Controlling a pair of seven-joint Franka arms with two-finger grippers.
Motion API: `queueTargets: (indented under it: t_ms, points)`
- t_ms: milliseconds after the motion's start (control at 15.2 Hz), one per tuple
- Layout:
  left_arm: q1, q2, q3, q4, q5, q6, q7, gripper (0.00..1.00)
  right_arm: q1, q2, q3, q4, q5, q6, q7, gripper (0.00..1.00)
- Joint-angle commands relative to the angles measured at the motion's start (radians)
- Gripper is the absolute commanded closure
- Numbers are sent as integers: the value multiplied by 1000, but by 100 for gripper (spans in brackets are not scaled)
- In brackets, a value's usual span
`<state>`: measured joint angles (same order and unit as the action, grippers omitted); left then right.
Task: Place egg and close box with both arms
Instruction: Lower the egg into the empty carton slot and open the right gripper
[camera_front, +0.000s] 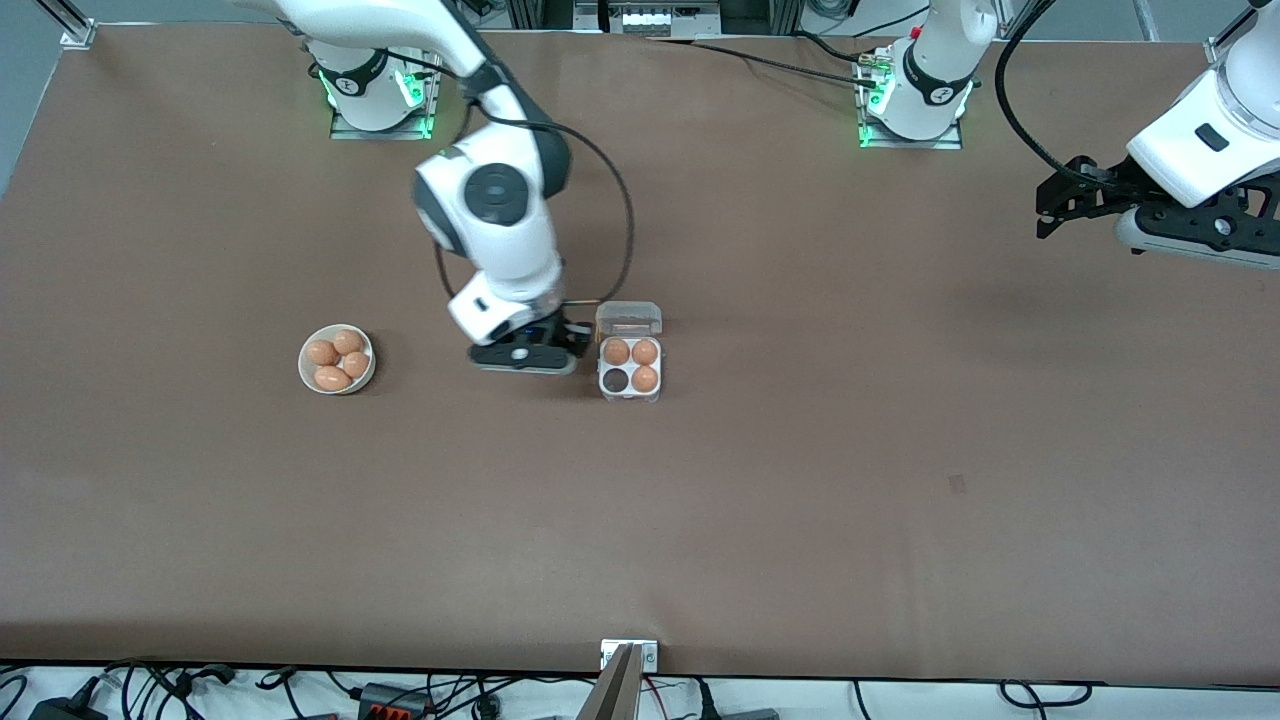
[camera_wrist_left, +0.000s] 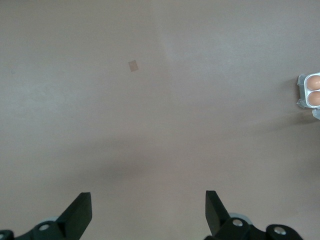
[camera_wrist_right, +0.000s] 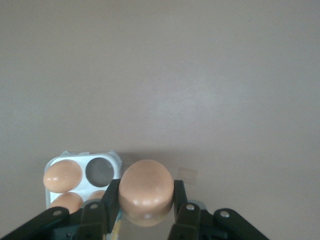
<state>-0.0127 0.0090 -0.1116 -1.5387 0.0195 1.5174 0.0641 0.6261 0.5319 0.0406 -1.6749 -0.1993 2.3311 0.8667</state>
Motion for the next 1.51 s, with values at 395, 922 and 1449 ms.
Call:
queueTargets:
  t_ms: [395,922,1449]
  points:
    - [-1,17,-2,35,17,-20,11,0,122,155,-13,135,-68,-7,189,70]
    - [-1,17,-2,35,17,-20,10,0,126,215,-21,142,-97,90,190,70]
    - [-1,17,0,35,16,-20,8,0,126,234,-24,144,-115,119,193,61]
